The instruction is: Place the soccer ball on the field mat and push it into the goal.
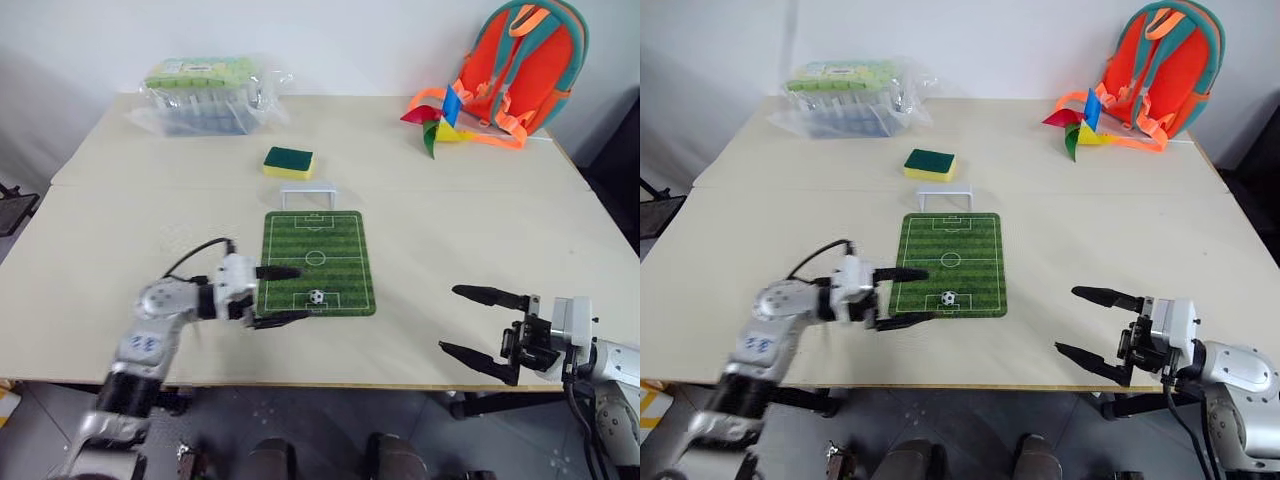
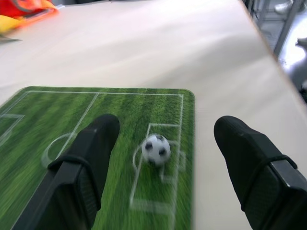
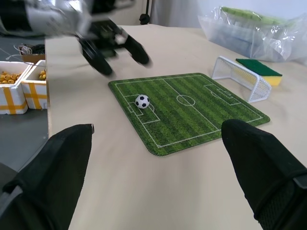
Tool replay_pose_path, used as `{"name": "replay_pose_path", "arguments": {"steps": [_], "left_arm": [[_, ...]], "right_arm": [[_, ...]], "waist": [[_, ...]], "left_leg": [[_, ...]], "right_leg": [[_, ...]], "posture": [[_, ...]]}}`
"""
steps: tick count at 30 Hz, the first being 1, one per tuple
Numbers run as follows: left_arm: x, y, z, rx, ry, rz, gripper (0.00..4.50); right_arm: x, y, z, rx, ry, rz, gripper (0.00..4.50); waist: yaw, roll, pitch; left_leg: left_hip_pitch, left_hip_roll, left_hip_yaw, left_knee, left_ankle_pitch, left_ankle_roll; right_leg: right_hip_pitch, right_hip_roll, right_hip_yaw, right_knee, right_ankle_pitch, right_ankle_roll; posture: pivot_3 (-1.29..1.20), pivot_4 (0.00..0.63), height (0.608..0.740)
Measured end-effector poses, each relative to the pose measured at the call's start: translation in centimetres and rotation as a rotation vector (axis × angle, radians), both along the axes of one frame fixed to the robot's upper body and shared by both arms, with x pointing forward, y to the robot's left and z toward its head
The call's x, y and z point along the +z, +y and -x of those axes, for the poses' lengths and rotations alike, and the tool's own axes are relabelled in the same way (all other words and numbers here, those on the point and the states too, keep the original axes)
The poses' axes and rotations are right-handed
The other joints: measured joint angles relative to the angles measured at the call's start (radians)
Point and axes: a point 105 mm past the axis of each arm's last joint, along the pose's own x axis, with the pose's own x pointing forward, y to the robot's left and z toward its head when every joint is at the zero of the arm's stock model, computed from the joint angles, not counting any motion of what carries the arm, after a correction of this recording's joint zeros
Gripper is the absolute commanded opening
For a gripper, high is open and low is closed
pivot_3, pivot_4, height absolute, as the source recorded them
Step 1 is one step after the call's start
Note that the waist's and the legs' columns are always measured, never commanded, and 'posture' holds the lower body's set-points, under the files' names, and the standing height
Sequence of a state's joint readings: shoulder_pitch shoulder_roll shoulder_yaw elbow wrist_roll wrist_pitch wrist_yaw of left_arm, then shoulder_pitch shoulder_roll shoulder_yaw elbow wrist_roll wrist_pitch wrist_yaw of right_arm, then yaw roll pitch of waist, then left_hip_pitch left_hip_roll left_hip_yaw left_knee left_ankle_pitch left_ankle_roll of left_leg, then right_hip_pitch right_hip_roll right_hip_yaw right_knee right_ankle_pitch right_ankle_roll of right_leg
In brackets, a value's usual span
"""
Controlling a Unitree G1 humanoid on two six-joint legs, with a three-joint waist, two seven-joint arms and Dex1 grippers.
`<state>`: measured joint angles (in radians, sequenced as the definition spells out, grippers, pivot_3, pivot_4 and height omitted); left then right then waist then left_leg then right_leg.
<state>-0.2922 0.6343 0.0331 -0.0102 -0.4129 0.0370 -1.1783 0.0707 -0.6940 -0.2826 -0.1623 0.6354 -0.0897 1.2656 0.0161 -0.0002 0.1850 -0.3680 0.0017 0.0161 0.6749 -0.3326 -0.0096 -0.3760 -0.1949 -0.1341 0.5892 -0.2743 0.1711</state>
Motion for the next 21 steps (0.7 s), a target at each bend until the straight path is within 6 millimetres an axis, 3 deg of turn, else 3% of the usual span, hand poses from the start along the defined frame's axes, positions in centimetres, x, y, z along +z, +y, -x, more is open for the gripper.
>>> {"name": "replay_pose_path", "arguments": {"steps": [3,6,10,14,21], "left_arm": [[0.0,0.7,1.5,-0.017,0.035,-0.002,2.28],[-1.8,0.7,3.1,-0.047,0.132,-0.013,1.28],[-3.2,-2.2,3.4,-0.108,0.195,0.05,0.09],[-3.5,-5.8,1.8,-0.107,0.159,0.083,0.04],[-4.3,-7.8,-1.4,-0.031,0.133,0.041,0.04]], "right_arm": [[0.1,0.1,0.0,0.008,-0.011,0.0,4.5],[0.0,-0.1,0.0,0.006,-0.037,0.014,4.5],[-0.7,-0.7,-0.2,-0.008,-0.032,0.025,4.5],[-1.0,-1.0,-0.2,-0.01,-0.036,0.033,4.5],[-1.5,-1.1,0.0,-0.029,-0.019,0.017,4.5]], "waist": [[0.015,0.001,0.0],[0.014,0.001,0.0],[0.014,0.001,0.0],[0.011,0.001,0.0],[0.009,0.001,0.0]], "left_leg": [[-0.001,-0.001,-0.001,0.004,-0.002,0.001],[-0.001,-0.001,-0.001,0.005,-0.003,0.001],[-0.001,-0.001,-0.001,0.005,-0.003,0.001],[-0.001,-0.001,0.0,0.006,-0.003,0.001],[-0.001,-0.001,0.0,0.005,-0.003,0.001]], "right_leg": [[0.001,0.0,0.0,0.0,0.0,0.0],[0.002,0.0,0.0,0.0,0.0,0.0],[0.002,0.0,0.0,0.0,0.0,0.0],[0.002,0.0,0.0,0.001,0.0,0.0],[0.002,0.0,0.0,0.0,0.0,0.0]], "posture": [[0.0,0.15,0.74],[0.0,0.15,0.74],[0.0,0.15,0.74],[0.0,0.15,0.74],[0.0,0.15,0.74]]}}
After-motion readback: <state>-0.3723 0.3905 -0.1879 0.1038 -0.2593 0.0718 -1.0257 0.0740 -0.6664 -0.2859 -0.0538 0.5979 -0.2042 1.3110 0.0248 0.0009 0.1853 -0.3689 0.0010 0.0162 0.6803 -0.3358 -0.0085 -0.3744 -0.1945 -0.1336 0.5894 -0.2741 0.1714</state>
